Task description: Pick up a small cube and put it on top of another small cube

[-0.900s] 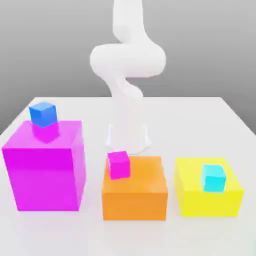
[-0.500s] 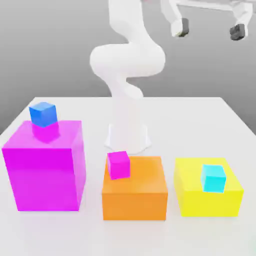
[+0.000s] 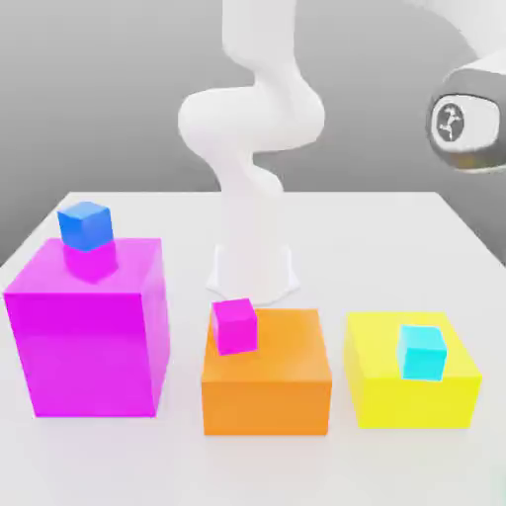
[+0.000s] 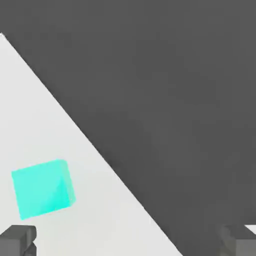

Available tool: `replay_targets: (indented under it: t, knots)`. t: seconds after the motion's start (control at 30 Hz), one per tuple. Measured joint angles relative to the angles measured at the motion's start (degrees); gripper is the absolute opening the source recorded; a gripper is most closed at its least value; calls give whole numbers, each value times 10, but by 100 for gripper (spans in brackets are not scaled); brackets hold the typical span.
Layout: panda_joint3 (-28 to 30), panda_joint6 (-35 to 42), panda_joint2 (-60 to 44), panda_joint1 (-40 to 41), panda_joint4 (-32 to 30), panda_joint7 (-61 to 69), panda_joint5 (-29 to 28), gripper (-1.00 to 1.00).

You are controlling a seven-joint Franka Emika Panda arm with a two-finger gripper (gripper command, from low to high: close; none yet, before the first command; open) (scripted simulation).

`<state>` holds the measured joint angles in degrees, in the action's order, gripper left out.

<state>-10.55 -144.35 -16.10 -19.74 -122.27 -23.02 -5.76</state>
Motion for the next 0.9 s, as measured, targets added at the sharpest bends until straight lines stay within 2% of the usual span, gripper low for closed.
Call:
replay_targets:
  t: [0.13,0.27,0.3,0.5,0.67,0.9]
  knots:
    - [-9,-16,-85,-29,14,15,-29,0]
    - [7,-70,-168,-49,31,6,-54,0]
    - [11,-80,-181,-52,33,4,-57,-100]
    - [12,-84,-187,-53,35,3,-58,-100]
    - [-6,-26,-110,-38,16,19,-34,-100]
    - [25,19,38,13,-82,5,11,-100]
